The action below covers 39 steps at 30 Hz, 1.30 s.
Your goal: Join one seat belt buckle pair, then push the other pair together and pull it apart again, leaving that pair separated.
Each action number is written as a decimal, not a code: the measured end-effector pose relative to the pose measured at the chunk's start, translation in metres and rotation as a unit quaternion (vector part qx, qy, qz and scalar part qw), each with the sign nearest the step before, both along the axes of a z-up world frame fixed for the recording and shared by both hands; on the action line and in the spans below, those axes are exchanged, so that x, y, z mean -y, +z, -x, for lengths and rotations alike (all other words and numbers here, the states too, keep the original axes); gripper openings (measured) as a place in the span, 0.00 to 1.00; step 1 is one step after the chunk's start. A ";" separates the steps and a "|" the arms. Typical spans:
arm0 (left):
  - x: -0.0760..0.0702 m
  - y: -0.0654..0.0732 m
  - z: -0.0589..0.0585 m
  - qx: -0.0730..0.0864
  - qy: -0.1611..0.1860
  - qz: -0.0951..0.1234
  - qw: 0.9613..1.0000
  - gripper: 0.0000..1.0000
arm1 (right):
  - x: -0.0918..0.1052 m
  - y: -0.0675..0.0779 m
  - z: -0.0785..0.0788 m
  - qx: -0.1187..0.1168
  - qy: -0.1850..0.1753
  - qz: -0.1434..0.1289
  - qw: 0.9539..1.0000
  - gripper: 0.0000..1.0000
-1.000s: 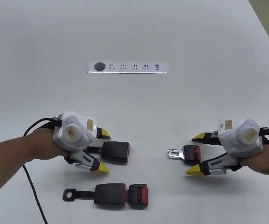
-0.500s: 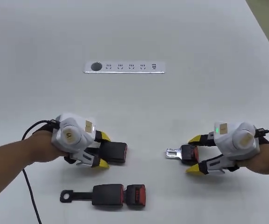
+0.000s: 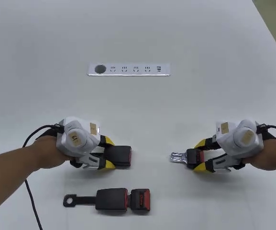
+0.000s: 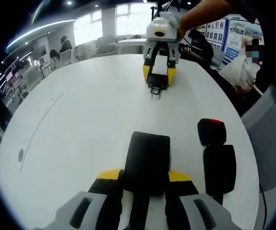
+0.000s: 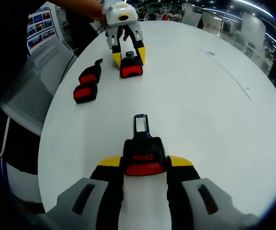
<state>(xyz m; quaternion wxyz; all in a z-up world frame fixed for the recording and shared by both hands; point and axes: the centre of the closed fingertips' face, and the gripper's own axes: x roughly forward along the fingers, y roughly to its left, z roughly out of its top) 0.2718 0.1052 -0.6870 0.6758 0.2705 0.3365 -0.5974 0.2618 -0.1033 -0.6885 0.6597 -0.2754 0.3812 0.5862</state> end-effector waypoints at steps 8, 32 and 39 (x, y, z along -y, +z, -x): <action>-0.002 -0.001 -0.002 -0.004 0.015 -0.003 1.000 0.35 | 0.000 -0.002 -0.004 0.003 0.011 0.011 1.000 0.33; 0.000 0.003 0.001 -0.004 0.010 -0.021 1.000 0.34 | -0.039 -0.006 -0.005 0.022 0.025 0.009 0.999 0.33; 0.000 0.003 0.000 -0.004 0.014 -0.020 1.000 0.34 | -0.062 -0.004 -0.007 0.021 0.034 -0.015 0.999 0.33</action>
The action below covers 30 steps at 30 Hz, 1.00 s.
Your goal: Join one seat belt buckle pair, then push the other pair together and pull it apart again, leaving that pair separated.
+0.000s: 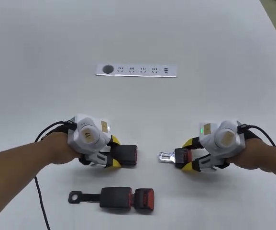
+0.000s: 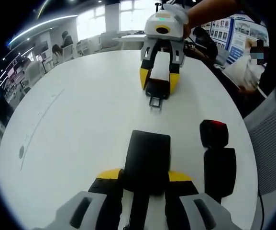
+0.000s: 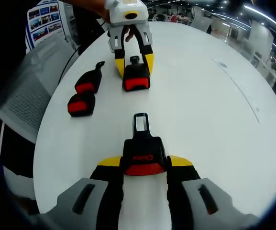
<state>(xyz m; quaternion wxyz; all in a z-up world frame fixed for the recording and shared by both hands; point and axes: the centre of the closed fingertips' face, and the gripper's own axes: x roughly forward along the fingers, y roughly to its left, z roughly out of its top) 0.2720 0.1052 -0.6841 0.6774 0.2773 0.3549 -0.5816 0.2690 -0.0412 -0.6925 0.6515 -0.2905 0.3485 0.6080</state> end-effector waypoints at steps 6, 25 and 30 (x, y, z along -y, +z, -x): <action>0.000 0.001 0.001 0.000 0.000 0.001 1.000 0.34 | -0.010 0.007 -0.004 0.000 0.003 -0.013 1.000 0.33; -0.004 -0.001 -0.001 0.001 -0.010 -0.002 1.000 0.34 | -0.054 0.010 -0.007 -0.012 0.013 -0.052 0.999 0.33; -0.003 -0.003 -0.001 0.000 -0.013 0.005 1.000 0.34 | -0.068 0.008 -0.006 -0.016 0.007 -0.066 0.998 0.33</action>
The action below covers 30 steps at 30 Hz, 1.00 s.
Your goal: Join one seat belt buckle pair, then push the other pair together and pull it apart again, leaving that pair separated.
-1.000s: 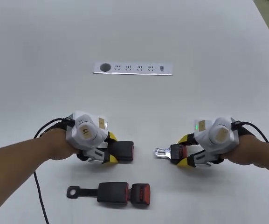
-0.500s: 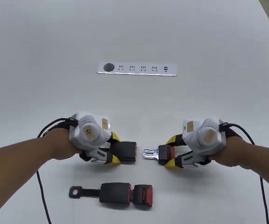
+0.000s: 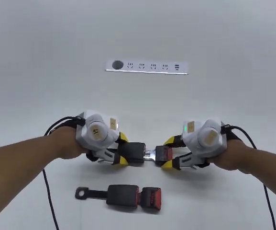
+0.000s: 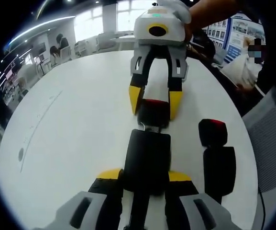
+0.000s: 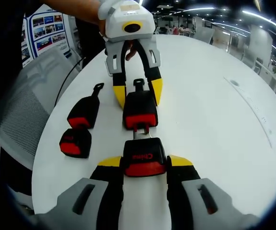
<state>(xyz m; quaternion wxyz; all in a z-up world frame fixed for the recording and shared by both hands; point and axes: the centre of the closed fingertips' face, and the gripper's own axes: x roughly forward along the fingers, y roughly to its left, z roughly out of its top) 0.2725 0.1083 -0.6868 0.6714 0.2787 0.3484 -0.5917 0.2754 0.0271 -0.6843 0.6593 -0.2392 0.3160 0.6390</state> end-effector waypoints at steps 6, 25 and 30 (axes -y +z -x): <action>-0.001 -0.001 0.000 0.003 -0.006 -0.001 1.000 0.34 | 0.002 -0.009 -0.005 0.001 0.003 -0.006 1.000 0.32; 0.001 0.002 0.002 -0.001 -0.027 -0.014 1.000 0.32 | -0.022 -0.007 -0.001 -0.001 -0.021 -0.022 1.000 0.31; 0.000 0.001 0.001 -0.002 -0.030 -0.011 0.999 0.32 | -0.025 -0.005 0.000 -0.001 -0.023 -0.020 1.000 0.31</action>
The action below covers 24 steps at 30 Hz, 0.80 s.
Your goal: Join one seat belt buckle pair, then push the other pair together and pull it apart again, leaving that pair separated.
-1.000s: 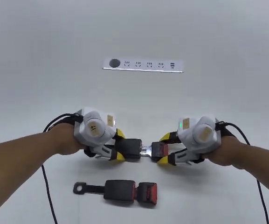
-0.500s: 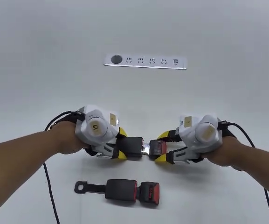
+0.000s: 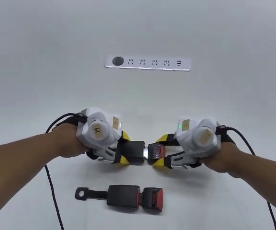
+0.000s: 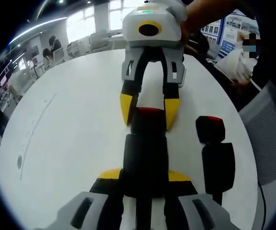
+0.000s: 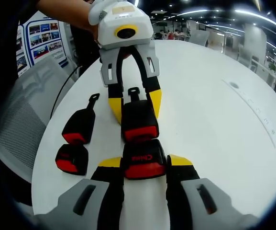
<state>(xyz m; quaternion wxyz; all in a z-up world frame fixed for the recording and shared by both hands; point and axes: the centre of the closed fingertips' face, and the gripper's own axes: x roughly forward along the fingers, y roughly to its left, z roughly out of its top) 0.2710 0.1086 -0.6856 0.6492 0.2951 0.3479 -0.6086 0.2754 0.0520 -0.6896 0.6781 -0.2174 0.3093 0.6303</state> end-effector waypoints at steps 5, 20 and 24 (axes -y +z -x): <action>0.001 -0.001 -0.001 -0.001 -0.002 -0.004 1.000 0.32 | -0.001 -0.001 0.000 0.001 0.001 0.001 1.000 0.31; 0.001 -0.002 -0.001 0.001 -0.013 -0.002 1.000 0.33 | -0.003 0.000 0.000 0.003 0.004 0.005 1.000 0.32; 0.001 -0.003 -0.001 0.001 -0.023 -0.002 1.000 0.33 | -0.003 -0.002 0.000 0.004 0.002 0.008 1.000 0.32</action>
